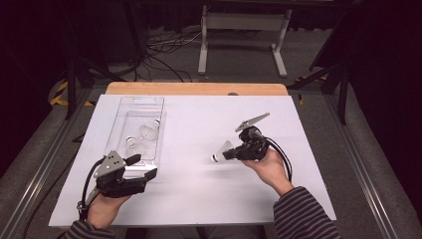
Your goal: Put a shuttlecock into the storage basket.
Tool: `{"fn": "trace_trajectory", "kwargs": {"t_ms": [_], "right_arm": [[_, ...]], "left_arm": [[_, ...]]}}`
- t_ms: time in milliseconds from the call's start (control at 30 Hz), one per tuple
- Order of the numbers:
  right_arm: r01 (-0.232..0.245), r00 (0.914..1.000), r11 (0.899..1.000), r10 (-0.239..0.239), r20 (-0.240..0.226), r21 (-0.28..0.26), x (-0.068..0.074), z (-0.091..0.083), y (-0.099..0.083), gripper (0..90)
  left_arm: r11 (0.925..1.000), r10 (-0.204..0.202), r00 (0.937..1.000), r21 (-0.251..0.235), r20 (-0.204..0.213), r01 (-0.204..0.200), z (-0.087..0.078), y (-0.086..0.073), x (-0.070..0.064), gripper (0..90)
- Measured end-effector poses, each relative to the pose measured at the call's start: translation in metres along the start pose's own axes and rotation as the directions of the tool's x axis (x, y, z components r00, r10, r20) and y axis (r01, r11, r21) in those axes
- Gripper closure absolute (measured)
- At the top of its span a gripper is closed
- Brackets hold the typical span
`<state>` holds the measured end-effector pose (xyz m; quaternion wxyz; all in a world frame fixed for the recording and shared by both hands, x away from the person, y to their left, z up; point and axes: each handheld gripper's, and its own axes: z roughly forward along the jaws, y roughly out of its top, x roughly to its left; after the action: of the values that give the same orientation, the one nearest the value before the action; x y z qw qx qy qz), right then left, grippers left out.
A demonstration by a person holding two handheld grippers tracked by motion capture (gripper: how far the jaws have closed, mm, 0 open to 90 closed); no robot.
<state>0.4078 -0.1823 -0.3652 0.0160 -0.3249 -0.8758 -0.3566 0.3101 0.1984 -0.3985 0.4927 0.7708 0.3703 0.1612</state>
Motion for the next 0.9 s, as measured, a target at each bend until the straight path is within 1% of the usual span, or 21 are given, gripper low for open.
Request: {"fn": "trace_trajectory", "kwargs": {"t_ms": [33,67,100,233,433,467,633,700,733,800,900], "right_arm": [[0.0,1.0,1.0,0.0,-0.002,0.0,0.001,0.0,0.0,90.0],[0.003,1.0,1.0,-0.003,-0.004,0.001,0.001,0.0,0.0,90.0],[0.004,1.0,1.0,-0.003,-0.003,0.001,0.001,0.0,0.0,90.0],[0.005,1.0,1.0,-0.005,-0.007,0.0,0.002,0.0,0.001,90.0],[0.011,0.9998,1.0,-0.011,-0.015,0.004,0.004,0.002,0.002,90.0],[0.011,0.9998,1.0,-0.011,-0.016,0.004,0.005,0.002,0.002,90.0],[0.018,0.9996,1.0,-0.018,-0.024,0.005,0.007,0.004,0.002,90.0],[0.021,0.9995,1.0,-0.02,-0.026,0.006,0.008,0.004,0.003,90.0],[0.021,0.9994,1.0,-0.021,-0.027,0.007,0.009,0.004,0.003,90.0],[0.022,0.9993,1.0,-0.021,-0.029,0.005,0.009,0.003,0.003,90.0],[0.02,0.9993,1.0,-0.02,-0.031,0.004,0.01,0.003,0.002,90.0]], "left_arm": [[1.0,0.006,1.0,0.0,-0.002,-0.006,0.001,0.001,0.0,25.4],[1.0,0.004,1.0,0.004,0.006,-0.004,0.003,0.001,-0.001,25.5],[0.9999,0.011,0.9999,0.007,0.007,-0.011,0.004,0.002,-0.001,25.5],[0.9999,0.008,0.9997,0.011,0.021,-0.008,0.008,0.004,-0.003,25.7],[0.9993,0.021,0.9988,0.031,0.044,-0.022,0.016,0.008,-0.006,25.9],[0.9995,0.019,0.9989,0.026,0.042,-0.02,0.018,0.008,-0.008,25.9],[0.9985,0.033,0.9978,0.041,0.058,-0.035,0.026,0.011,-0.011,25.9],[0.9983,0.031,0.9972,0.047,0.068,-0.034,0.029,0.012,-0.013,26.1],[0.9978,0.039,0.9968,0.05,0.069,-0.042,0.03,0.013,-0.013,26.2],[0.9978,0.039,0.9965,0.051,0.074,-0.043,0.033,0.014,-0.015,26.2],[0.9962,0.052,0.9956,0.066,0.078,-0.057,0.037,0.016,-0.017,26.6]]}}
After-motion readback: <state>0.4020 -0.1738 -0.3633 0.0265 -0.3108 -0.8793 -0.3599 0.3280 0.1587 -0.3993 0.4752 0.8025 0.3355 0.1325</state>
